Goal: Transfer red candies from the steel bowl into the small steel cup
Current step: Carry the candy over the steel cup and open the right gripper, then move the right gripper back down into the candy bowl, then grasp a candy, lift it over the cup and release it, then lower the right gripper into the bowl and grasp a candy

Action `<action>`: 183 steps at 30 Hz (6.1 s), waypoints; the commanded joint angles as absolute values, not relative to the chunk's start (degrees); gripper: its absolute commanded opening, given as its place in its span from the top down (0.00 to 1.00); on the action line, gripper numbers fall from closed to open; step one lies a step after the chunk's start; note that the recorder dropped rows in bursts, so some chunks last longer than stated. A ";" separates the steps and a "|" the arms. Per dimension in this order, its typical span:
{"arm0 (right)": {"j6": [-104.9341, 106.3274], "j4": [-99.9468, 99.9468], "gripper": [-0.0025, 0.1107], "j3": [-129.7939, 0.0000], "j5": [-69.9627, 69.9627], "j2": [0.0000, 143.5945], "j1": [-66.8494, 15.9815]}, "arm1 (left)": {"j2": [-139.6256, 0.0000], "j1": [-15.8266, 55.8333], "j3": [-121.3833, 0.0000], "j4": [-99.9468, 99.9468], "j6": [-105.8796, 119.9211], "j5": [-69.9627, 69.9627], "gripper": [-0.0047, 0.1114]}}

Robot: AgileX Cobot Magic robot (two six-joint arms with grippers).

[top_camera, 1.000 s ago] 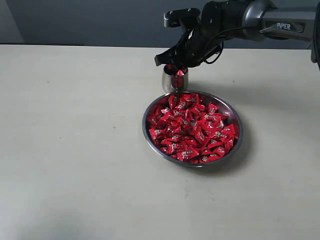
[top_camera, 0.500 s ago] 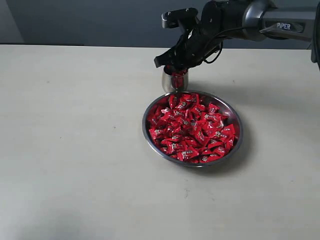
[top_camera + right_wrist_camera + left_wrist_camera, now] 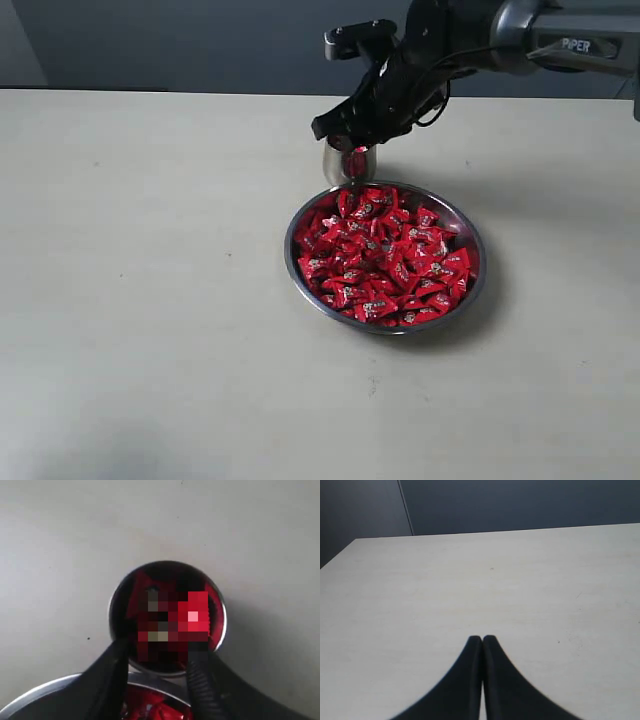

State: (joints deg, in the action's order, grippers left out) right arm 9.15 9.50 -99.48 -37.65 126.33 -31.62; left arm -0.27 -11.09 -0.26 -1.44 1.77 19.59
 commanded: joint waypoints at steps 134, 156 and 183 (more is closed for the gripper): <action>21.10 28.99 0.65 -102.41 -36.91 127.19 -26.82 | 0.00 -10.72 0.00 -1.55 1.68 19.14 0.96; 20.85 27.56 0.65 -73.89 -31.03 104.71 -26.71 | 0.00 -10.72 0.00 -1.55 1.68 19.14 0.96; 21.20 24.45 0.65 -77.07 -37.36 117.12 -31.52 | 0.00 -10.72 0.00 -1.55 1.68 19.14 0.96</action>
State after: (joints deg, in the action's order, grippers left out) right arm 20.67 25.58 -75.47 -35.62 116.04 -31.41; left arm -0.27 -11.09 -0.26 -1.44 1.77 19.59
